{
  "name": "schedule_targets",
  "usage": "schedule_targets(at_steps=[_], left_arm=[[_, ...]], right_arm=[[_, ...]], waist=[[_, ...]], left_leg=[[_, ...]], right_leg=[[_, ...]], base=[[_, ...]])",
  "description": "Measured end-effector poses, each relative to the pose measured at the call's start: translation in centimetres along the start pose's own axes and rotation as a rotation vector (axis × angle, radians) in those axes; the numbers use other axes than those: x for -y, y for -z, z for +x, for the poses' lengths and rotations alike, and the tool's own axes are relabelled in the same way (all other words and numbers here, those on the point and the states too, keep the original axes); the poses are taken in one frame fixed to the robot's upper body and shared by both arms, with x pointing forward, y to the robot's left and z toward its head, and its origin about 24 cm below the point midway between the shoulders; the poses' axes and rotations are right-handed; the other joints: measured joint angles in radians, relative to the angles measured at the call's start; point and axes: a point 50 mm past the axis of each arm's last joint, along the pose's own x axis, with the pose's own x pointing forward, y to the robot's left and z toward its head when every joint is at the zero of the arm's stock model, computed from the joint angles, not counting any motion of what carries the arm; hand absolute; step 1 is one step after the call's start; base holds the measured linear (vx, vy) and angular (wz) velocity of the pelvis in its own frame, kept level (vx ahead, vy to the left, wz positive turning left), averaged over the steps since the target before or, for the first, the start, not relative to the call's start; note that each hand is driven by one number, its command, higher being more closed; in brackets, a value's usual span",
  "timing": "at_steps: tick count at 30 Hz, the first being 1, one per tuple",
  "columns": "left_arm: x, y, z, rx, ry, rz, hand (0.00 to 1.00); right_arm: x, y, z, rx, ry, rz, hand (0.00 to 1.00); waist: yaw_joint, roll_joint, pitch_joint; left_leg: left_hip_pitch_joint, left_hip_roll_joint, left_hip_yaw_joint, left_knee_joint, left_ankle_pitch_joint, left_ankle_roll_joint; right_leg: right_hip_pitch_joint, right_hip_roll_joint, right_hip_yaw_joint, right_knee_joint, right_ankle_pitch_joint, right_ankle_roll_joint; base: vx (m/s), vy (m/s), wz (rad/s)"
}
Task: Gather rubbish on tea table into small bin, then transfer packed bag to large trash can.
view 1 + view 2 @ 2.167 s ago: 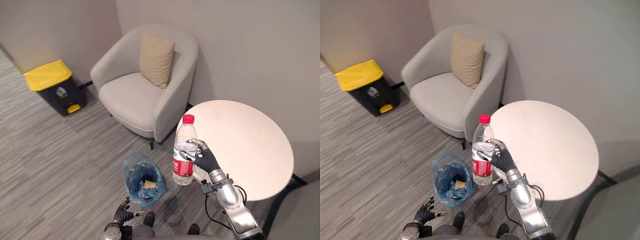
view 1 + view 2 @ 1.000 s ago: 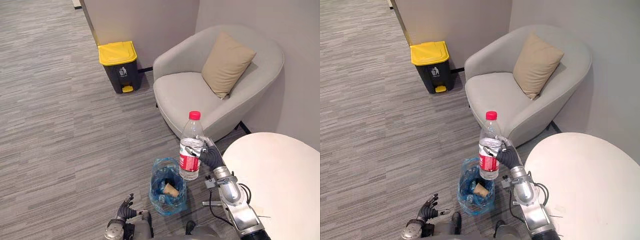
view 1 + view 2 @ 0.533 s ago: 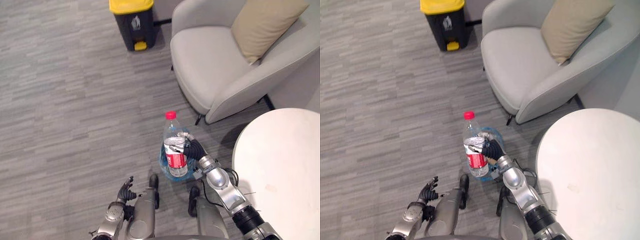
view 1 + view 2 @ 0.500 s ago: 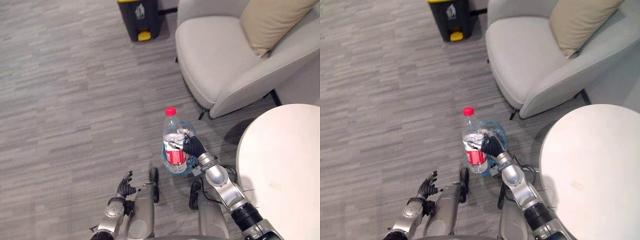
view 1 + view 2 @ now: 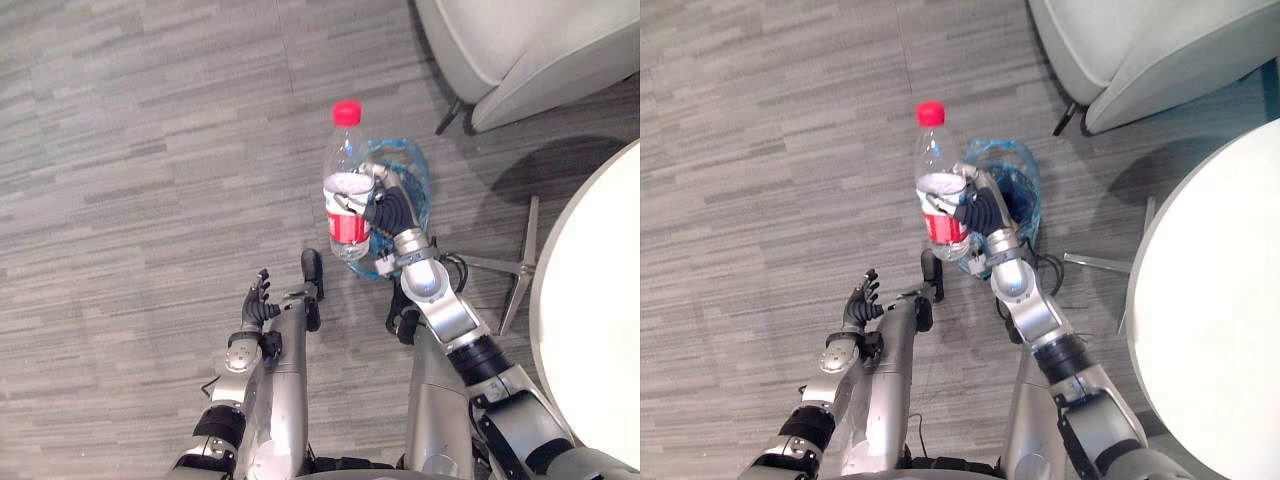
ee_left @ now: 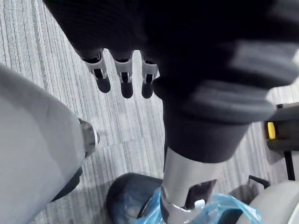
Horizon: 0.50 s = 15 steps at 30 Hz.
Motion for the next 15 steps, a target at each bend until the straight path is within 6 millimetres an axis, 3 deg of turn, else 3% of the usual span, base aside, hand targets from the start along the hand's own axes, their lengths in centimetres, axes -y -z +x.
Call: schedule_targets(at_steps=[5,15], left_arm=[[0.4,-2.7,0.9,0.109,-0.002,-0.03,0.0],[0.2,-3.5,1.3,0.135,-0.013,-0.039,0.0]], right_arm=[[2.3,0.6,2.2,-0.034,0.083,-0.063,1.0],[3.8,3.4,2.4,-0.165,0.119,-0.131,1.0]], waist=[[0.007,0.0,0.038],[0.006,0.0,0.038]], left_leg=[[-0.107,0.002,-0.018,0.034,0.018,0.005],[-0.148,0.001,-0.023,0.012,0.03,-0.003]], right_leg=[[-0.107,-0.005,-0.01,0.056,-0.014,-0.011],[-0.156,-0.006,-0.017,0.065,-0.017,-0.017]], base=[[0.0,-0.06,0.06],[-0.01,-0.036,0.02]])
